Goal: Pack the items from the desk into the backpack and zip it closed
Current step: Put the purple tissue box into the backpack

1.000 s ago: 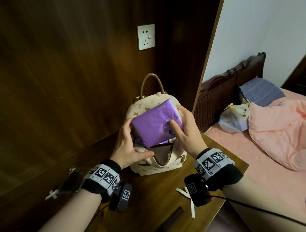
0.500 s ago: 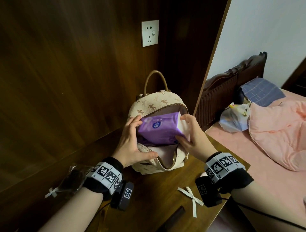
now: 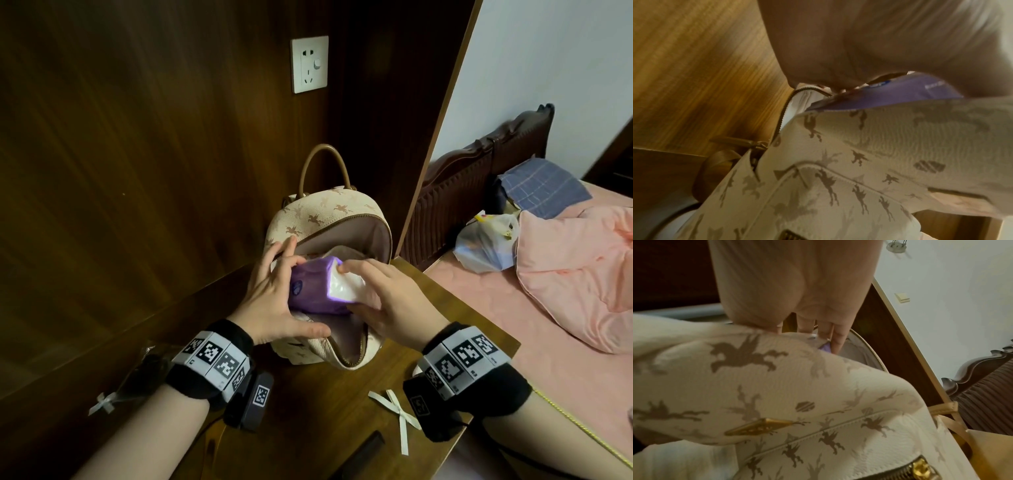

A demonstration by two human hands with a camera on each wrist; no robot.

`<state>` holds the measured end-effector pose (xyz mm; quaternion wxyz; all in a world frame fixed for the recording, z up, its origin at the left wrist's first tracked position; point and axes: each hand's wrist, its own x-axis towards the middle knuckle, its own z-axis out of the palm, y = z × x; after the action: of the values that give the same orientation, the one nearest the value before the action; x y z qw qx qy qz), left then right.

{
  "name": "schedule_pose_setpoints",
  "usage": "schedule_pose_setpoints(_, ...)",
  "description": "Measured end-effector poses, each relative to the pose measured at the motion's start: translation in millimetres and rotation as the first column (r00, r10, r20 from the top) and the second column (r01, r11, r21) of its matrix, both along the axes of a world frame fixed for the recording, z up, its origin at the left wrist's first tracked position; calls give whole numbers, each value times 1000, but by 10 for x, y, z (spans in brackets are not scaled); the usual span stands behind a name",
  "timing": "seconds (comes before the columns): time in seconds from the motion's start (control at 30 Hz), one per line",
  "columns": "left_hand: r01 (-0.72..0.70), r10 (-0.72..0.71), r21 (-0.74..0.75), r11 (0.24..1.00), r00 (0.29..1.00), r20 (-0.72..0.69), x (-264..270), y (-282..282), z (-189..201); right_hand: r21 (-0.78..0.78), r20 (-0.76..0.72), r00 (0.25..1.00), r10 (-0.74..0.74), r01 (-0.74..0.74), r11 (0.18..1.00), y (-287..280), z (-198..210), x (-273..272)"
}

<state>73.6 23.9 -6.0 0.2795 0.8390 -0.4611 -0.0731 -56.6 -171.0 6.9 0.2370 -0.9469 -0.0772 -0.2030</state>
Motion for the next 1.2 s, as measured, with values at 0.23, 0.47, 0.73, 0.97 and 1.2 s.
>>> schedule_pose_setpoints(0.23, -133, 123, 44, 990, 975, 184, 276, 87, 119, 110, -2, 996, -85, 85, 990, -45, -49, -5)
schedule_pose_setpoints(0.47, -84, 98, -86, 993, 981, 166, 508, -41, 6, 170, 16, 987, -160, 155, 973, -36, -158, -45)
schedule_pose_setpoints(0.73, -158, 163, -44, 987, 922, 352, 480, -140, -78, 435, -65, 923, -379, 368, 822, -7, -462, -110)
schedule_pose_setpoints(0.97, -310, 284, 12, 951, 885, 368, 469, -327, -170, 538, -82, 925, -371, 354, 765, 11, -424, -146)
schedule_pose_setpoints(1.2, -315, 285, 25, 949, 889, 359, 540, -391, -203, 462, -228, 930, -290, 365, 808, -193, -343, -122)
